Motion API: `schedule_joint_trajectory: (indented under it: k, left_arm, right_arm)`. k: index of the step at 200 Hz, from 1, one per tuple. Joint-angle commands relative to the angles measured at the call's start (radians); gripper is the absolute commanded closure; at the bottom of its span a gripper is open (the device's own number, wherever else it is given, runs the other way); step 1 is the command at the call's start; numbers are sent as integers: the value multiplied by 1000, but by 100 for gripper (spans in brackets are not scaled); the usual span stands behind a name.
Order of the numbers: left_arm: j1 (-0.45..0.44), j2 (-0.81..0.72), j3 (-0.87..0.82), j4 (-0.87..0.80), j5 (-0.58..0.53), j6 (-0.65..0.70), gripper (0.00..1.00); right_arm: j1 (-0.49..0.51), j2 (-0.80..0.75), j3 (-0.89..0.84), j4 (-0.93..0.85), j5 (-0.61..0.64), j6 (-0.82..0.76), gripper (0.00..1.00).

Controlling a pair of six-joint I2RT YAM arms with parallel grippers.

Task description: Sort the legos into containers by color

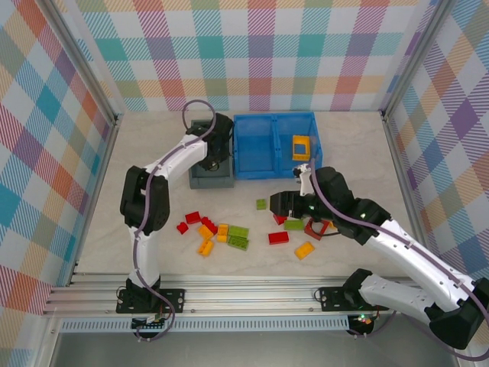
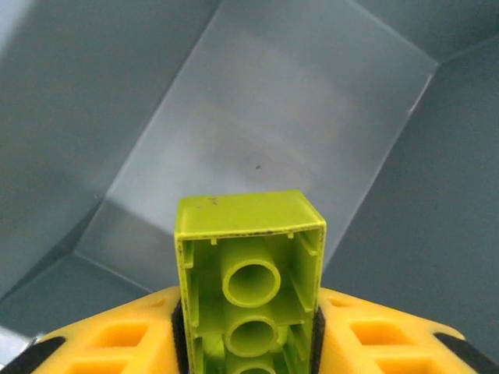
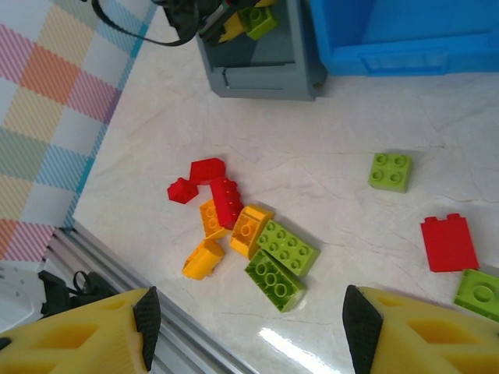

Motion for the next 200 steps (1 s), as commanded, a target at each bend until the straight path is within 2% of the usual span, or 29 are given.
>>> schedule_joint_trajectory:
  k: [1,46,72,91,127,162,185,200]
  left_arm:
    - [13,-4,-23,-15,31,17,52]
    - [13,-46,-44,-6,40,25,34]
    - [10,-103,-24,-23,38,26,32]
    - [-15,-182,-36,-12,18,37,29]
    - [-110,-365,-119,14,19,115,26]
    - [-283,-588,-340,184,116,259,21]
    - [-395,-729,-513,317,178,273,21]
    - [-472,-801,-584,353,162,275,21]
  right_arm:
    - [5,-5,-9,-69,97,48,35]
    - [5,-9,-9,-368,359,305,36]
    - [-7,1,-64,-508,425,445,43]
    - [-87,3,-134,-488,375,426,43]
    - [-297,55,-244,-274,160,265,44]
    - [-348,173,-257,-210,145,222,48]
    - [-379,214,-291,-160,146,216,52]
    - [-399,243,-298,-141,146,211,54]
